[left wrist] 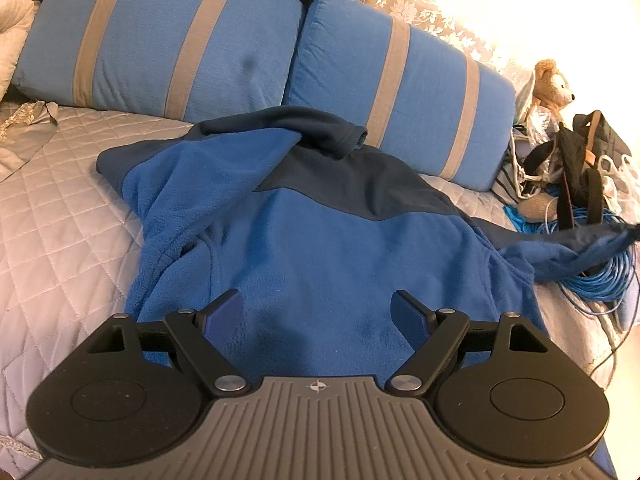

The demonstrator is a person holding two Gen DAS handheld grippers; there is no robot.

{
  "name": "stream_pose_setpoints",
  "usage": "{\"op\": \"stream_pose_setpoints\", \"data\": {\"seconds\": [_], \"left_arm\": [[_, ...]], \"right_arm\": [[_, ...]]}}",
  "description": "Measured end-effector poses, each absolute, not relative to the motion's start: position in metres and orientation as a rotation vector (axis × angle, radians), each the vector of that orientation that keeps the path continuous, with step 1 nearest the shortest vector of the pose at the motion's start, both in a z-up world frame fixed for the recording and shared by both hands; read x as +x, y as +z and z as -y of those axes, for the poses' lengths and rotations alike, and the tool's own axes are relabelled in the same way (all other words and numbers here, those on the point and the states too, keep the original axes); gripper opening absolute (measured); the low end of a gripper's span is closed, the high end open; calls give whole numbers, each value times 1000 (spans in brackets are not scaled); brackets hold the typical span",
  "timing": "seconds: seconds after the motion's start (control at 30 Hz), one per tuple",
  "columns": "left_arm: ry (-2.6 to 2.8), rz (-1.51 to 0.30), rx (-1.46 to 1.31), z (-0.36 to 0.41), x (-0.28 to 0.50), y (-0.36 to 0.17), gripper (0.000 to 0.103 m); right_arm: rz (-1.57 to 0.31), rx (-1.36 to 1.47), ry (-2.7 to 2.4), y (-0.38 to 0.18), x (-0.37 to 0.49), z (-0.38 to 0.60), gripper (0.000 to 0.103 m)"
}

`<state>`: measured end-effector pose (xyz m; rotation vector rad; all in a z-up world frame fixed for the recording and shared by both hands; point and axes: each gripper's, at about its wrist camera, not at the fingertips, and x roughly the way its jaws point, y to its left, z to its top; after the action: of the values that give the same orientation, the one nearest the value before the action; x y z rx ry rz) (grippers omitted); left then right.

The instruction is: Fold clothes

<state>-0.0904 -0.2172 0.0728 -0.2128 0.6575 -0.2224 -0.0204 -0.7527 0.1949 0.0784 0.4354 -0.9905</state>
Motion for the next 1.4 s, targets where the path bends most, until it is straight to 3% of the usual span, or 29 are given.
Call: {"op": "stream_pose_setpoints", "data": {"seconds": [0.3,0.4,0.43,0.5,0.53,0.57,0.83,1.4], "left_arm": [[-222,-659,-212,217,-90,73,81],[-223,-660,-213,217,-90,73,81],[-223,-660,-213,217,-90,73,81],[-223,-659,-212,218,-90,73,81],[-224,-659,-212,217,-90,73,81],[-224,-659,-213,217,-90,73,81],[-224,-660,-210,218,-90,73,81],[-227,-662,-219,217,-89,72,81]], "right_arm": [[-508,14,-1020,181,-46,778,24],[-598,76,-1038,168,-47,787,30],[-612,92,-1048,166,-48,786,37],[-617,98,-1074,161,-49,782,64],[-616,95,-1084,160,-50,779,86],[-603,85,-1083,160,-52,774,98],[-394,5,-930,171,-60,712,103],[-611,142,-318,85,96,600,96]]}}
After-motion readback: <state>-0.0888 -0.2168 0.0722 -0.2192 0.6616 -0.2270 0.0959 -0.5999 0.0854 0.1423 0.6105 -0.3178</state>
